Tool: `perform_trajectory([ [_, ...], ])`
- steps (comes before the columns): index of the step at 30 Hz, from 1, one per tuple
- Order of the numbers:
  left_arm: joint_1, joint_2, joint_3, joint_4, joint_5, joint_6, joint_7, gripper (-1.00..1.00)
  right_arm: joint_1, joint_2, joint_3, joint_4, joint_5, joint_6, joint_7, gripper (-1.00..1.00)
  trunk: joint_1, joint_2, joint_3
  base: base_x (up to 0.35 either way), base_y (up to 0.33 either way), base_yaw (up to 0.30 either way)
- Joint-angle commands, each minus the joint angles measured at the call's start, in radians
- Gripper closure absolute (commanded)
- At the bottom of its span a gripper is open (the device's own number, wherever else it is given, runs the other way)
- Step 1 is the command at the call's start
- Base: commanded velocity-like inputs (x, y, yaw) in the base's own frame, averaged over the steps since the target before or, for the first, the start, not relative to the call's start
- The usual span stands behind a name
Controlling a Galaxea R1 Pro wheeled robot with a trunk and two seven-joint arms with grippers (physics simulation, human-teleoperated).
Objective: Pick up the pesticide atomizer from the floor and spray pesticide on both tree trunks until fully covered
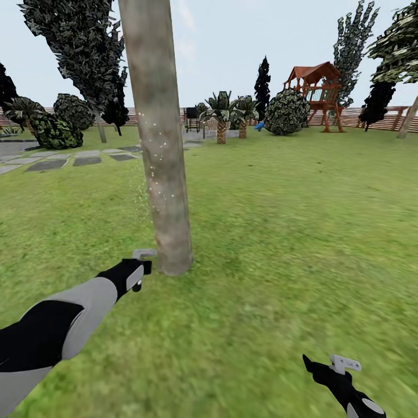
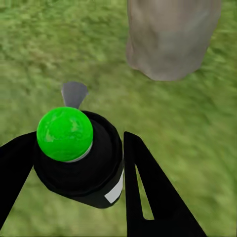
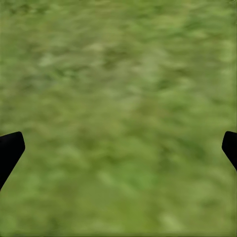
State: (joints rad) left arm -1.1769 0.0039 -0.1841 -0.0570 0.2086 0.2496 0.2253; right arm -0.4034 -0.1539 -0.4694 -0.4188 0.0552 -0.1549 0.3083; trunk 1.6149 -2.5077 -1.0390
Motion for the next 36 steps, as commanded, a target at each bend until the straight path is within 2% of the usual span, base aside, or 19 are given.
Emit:
perform_trajectory([
  [1,0.011,0.0,-0.001,0.0,-0.001,-0.011,0.0,1.0,0.0,0.0,0.0,-0.001,0.0,0.0,0.0,-1.0,0.0,0.0,0.0,0.0,0.0,0.0],
  [5,0.06,-0.002,-0.001,-0.001,0.002,-0.086,0.002,1.0,0.0,-0.001,-0.003,-0.003,0.0,0.0,0.0,-1.0,0.0,0.0,0.0,0.0,0.0,0.006],
  [10,0.085,-0.037,-0.001,0.0,0.002,-0.096,0.004,1.0,0.0,-0.001,-0.004,-0.003,0.0,0.0,0.0,-1.0,0.0,0.0,0.0,0.002,-0.004,0.207],
  [14,0.089,-0.053,-0.001,0.0,0.002,-0.096,0.003,1.0,0.0,0.0,-0.003,-0.003,0.0,0.0,0.0,-1.0,0.0,0.0,0.0,0.082,-0.179,0.258],
  [25,0.089,-0.055,-0.001,0.002,0.002,-0.096,0.005,1.0,0.0,0.0,0.0,-0.003,0.002,0.0,0.0,-1.0,0.0,0.0,0.0,0.157,-0.271,0.121],
  [36,0.089,-0.058,-0.001,0.002,0.002,-0.095,0.006,1.0,0.0,0.001,0.0,-0.003,0.002,0.0,0.0,-1.0,0.0,0.0,0.0,0.064,-0.292,0.244],
])
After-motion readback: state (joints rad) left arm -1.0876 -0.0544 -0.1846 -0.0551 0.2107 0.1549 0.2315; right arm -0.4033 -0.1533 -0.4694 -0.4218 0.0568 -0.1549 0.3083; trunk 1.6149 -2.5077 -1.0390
